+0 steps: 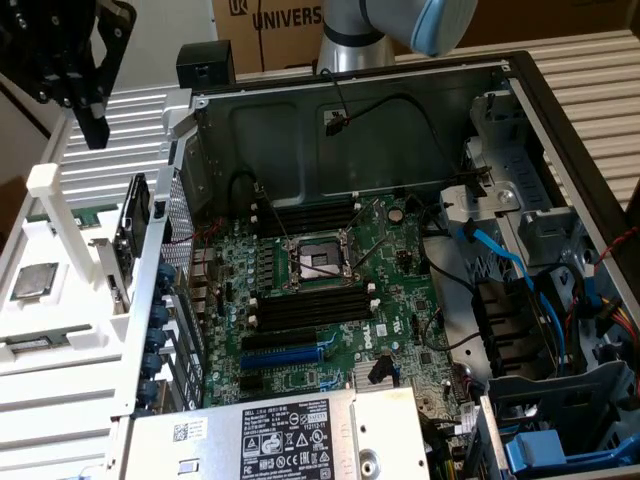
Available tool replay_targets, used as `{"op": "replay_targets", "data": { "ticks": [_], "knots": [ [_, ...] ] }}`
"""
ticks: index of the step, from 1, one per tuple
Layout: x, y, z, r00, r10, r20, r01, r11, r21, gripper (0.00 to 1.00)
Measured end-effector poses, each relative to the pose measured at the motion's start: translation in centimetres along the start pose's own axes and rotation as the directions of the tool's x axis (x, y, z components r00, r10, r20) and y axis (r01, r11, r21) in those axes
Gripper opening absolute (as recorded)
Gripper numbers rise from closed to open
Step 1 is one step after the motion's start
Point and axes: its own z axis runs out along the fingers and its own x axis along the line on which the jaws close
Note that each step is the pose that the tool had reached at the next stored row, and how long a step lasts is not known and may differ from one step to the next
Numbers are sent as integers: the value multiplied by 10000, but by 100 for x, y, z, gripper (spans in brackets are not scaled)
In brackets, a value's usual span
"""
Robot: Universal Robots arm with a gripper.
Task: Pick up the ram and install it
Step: 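Reach for the ram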
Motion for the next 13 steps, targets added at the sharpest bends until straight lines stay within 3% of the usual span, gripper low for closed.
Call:
{"op": "replay_targets", "data": {
  "ticks": [1, 2, 5, 8, 9, 10, 13],
  "knots": [
    [133, -10, -3, 10000, 0, 0, 0, 10000, 0, 10],
    [179, -14, -4, 10000, 0, 0, 0, 10000, 0, 10],
    [544, -40, -4, 10000, 1, 0, -1, 10000, 0, 10],
    [726, -51, 23, 10000, -1, -4, 1, 10000, 17, 10],
    [818, -51, 38, 10000, 0, -9, 0, 10000, 43, 10],
    [911, -41, 43, 10000, 0, -32, 0, 9999, 117, 10],
    [1037, -21, 46, 10000, -9, -89, 12, 9996, 286, 10]
  ]
}}
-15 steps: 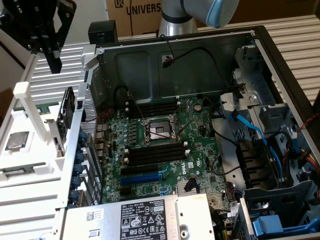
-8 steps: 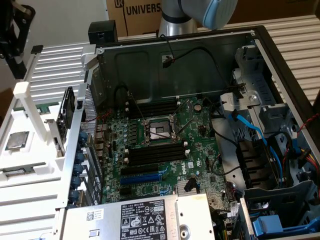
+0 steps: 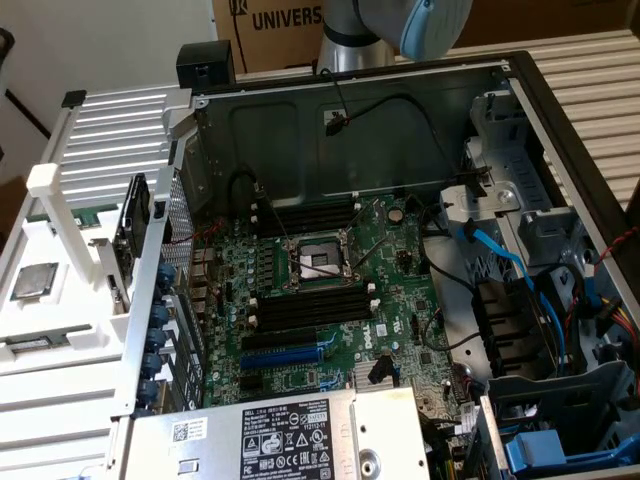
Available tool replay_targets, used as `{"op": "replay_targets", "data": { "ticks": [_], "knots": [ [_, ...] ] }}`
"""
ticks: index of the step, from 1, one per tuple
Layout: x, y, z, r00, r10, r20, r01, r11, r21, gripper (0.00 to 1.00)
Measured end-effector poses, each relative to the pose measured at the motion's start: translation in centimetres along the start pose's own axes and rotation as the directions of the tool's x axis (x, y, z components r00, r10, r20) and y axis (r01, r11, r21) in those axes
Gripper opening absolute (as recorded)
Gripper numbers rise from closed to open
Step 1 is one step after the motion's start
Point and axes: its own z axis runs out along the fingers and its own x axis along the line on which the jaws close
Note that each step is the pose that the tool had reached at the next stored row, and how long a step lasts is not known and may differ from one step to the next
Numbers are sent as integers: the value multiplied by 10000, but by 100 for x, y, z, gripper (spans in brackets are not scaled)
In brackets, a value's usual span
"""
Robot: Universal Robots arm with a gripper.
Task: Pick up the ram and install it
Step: 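Reach for the ram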
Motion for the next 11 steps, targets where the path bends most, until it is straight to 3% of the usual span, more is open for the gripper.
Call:
{"op": "replay_targets", "data": {
  "ticks": [2, 7, 11],
  "knots": [
    [91, 21, 11, 10000, -6, 2, 6, 10000, 37, 10],
    [308, 109, 70, 10000, -11, 5, 11, 10000, 41, 10],
    [333, 247, 135, 10000, -11, 2, 11, 10000, 43, 10]
  ]
}}
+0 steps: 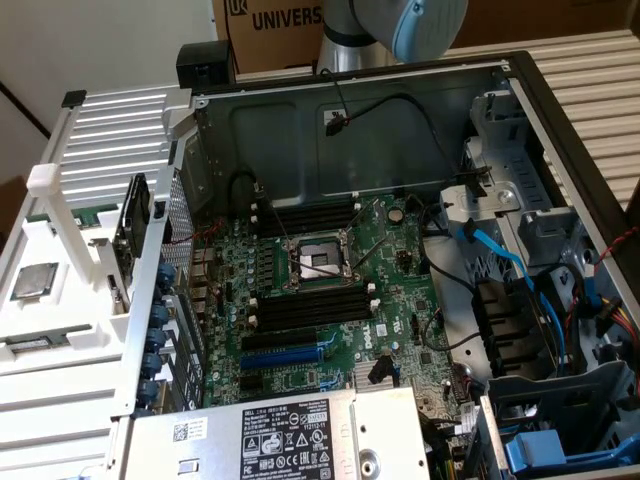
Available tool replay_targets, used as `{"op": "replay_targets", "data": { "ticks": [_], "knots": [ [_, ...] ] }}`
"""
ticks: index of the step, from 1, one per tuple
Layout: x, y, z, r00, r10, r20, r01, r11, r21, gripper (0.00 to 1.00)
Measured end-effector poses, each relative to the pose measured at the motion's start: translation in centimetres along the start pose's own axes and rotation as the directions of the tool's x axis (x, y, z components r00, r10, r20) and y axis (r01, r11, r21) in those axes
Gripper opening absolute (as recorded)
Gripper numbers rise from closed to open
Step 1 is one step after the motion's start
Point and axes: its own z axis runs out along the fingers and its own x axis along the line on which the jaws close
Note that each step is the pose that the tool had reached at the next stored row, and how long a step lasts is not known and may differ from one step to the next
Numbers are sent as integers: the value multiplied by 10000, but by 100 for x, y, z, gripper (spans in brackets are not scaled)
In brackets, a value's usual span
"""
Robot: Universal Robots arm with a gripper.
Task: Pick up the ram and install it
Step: 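Reach for the ram, then pick up the ram and move it above insertion slot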
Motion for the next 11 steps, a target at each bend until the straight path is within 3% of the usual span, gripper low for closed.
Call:
{"op": "replay_targets", "data": {
  "ticks": [1, 11],
  "knots": [
    [0, 2, 3, 10000, -12, -23, 12, 10000, 0, 10],
    [0, 2, 2, 10000, -12, -25, 12, 10000, 1, 10]
  ]
}}
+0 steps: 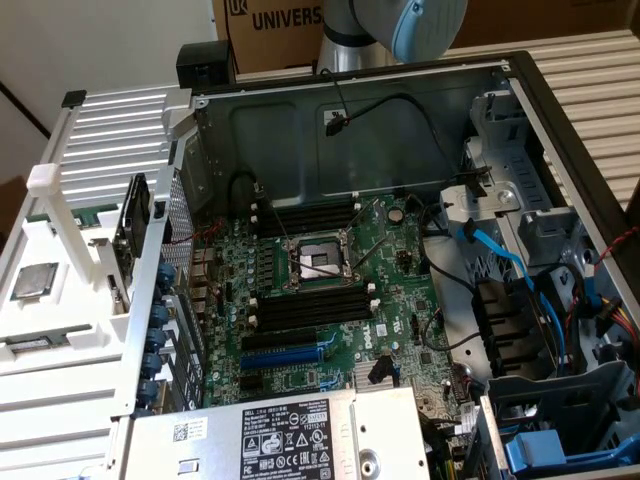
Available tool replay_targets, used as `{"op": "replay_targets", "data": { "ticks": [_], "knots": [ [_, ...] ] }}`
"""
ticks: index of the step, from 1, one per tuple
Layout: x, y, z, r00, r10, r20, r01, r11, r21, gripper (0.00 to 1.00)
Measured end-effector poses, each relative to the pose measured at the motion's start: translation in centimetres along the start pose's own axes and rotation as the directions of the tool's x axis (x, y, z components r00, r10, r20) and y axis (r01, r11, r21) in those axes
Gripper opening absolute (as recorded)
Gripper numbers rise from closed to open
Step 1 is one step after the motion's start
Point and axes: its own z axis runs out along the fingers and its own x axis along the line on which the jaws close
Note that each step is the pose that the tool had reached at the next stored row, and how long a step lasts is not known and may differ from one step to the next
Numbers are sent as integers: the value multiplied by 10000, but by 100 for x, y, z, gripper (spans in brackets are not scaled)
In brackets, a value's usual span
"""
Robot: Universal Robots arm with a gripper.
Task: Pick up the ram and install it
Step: 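Pick up the ram and move it above insertion slot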
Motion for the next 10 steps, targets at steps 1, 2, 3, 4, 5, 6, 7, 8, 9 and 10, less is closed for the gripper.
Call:
{"op": "replay_targets", "data": {
  "ticks": [1, 2, 3, 4, 5, 6, 7, 8, 9, 10],
  "knots": [
    [0, 0, 0, 10000, 0, 0, 0, 10000, 0, 10],
    [0, 0, 0, 10000, 0, 0, 0, 10000, 0, 10],
    [0, 0, 0, 10000, 0, 0, 0, 10000, 0, 10],
    [0, 0, 0, 10000, 0, -1, 0, 10000, 0, 10],
    [5, 0, 0, 10000, -53, -2, 53, 10000, 1, 10],
    [5, 0, 1, 9997, -225, -5, 225, 9997, -1, 10],
    [6, 0, 2, 9992, -410, -8, 410, 9992, -2, 10],
    [6, 0, 4, 9983, -589, -10, 589, 9983, -4, 10],
    [6, 0, 6, 9970, -774, -13, 774, 9970, -6, 10],
    [6, 0, 7, 9955, -952, -16, 952, 9955, -7, 10]
  ]
}}
